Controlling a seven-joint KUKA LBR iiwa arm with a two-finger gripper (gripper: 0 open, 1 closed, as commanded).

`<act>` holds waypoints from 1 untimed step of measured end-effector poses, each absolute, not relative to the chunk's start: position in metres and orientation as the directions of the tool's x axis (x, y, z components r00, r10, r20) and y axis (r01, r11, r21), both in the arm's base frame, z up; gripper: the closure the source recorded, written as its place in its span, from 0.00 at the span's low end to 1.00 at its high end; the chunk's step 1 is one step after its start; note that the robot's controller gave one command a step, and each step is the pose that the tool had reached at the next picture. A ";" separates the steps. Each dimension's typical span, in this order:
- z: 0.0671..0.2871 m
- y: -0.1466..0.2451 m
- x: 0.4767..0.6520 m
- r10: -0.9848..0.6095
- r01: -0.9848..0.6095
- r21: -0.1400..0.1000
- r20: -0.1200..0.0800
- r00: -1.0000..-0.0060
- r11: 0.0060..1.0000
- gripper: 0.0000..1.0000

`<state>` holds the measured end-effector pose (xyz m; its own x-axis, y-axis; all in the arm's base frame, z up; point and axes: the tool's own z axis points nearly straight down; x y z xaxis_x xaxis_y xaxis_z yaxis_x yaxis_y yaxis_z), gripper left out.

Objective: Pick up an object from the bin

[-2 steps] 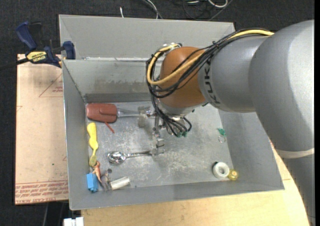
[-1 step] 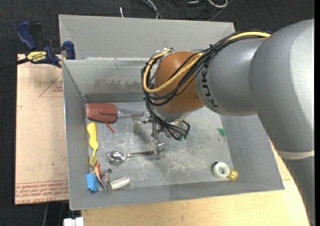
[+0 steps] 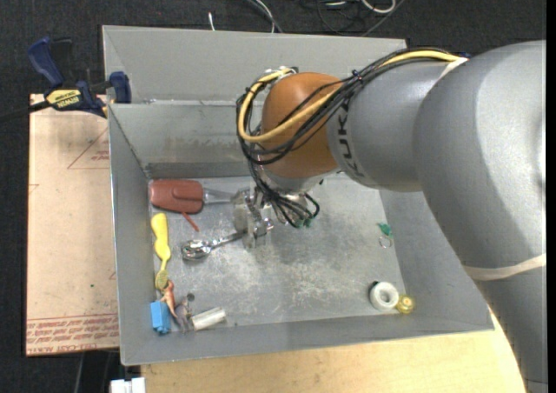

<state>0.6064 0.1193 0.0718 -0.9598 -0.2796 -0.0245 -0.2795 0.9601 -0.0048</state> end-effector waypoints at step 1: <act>0.072 0.119 0.606 -0.280 -0.280 -0.005 -0.025 -0.960 0.960 1.00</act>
Offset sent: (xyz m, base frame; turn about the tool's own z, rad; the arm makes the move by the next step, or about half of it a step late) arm 0.0141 -0.0744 0.0474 0.0049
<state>0.6064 0.1192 0.0718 -0.9598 -0.2797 -0.0246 -0.2796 0.9601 -0.0048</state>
